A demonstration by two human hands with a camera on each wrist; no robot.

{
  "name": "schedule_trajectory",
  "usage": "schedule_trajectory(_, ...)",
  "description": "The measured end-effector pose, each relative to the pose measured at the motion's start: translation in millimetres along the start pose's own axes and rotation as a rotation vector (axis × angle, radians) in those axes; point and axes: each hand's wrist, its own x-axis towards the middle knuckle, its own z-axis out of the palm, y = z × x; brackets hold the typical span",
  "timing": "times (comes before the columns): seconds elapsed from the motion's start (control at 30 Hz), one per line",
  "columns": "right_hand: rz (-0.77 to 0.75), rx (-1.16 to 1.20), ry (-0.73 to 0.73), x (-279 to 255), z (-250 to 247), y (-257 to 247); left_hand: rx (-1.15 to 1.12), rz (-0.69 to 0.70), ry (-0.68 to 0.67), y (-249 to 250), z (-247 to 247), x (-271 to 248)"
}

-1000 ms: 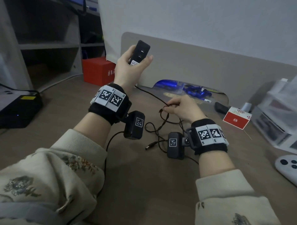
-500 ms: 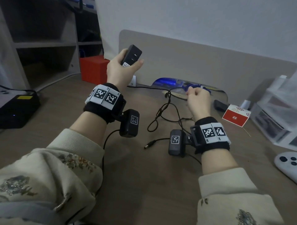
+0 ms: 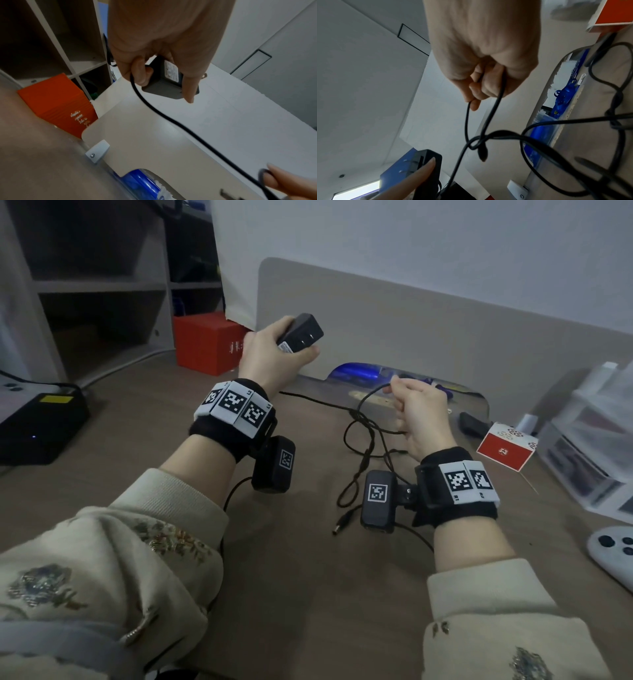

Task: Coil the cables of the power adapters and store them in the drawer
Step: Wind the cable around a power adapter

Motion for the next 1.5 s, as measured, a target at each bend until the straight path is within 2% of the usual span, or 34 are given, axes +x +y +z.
schedule_trajectory(0.1,-0.045,-0.118,0.016,-1,0,0,0.051,-0.016,0.033,1,-4,0)
schedule_trajectory(0.3,-0.265,-0.466,0.079,-1,-3,0,0.264,0.002,0.054,4,-4,-2)
schedule_trajectory(0.5,-0.279,-0.606,0.031,2,-8,1,0.42,0.054,0.069,7,-5,-6)
schedule_trajectory(0.6,-0.258,-0.581,-0.069,5,-10,5,0.41,0.051,0.062,6,-6,-5)
schedule_trajectory(0.7,-0.275,-0.615,-0.11,4,-7,5,0.369,0.045,0.055,6,-4,-3)
schedule_trajectory(0.87,-0.178,-0.959,-0.179,-1,-5,2,0.151,0.015,-0.051,7,5,-5)
schedule_trajectory(1.07,-0.333,-0.809,-0.073,-2,4,-4,0.096,0.077,-0.206,21,17,-11)
schedule_trajectory(1.13,-0.357,-0.748,-0.16,-1,7,-7,0.085,0.091,-0.228,25,21,-16)
schedule_trajectory(1.2,-0.315,-0.63,-0.338,-2,12,-7,0.083,0.101,-0.232,28,24,-19)
schedule_trajectory(1.27,-0.296,-0.628,-0.472,-7,16,-7,0.088,0.098,-0.221,31,26,-20)
schedule_trajectory(1.43,-0.26,-0.632,-0.583,-14,22,-6,0.01,0.036,-0.22,35,31,-21)
schedule_trajectory(1.5,-0.307,-0.649,-0.582,-15,21,-7,0.01,0.056,-0.207,35,29,-21)
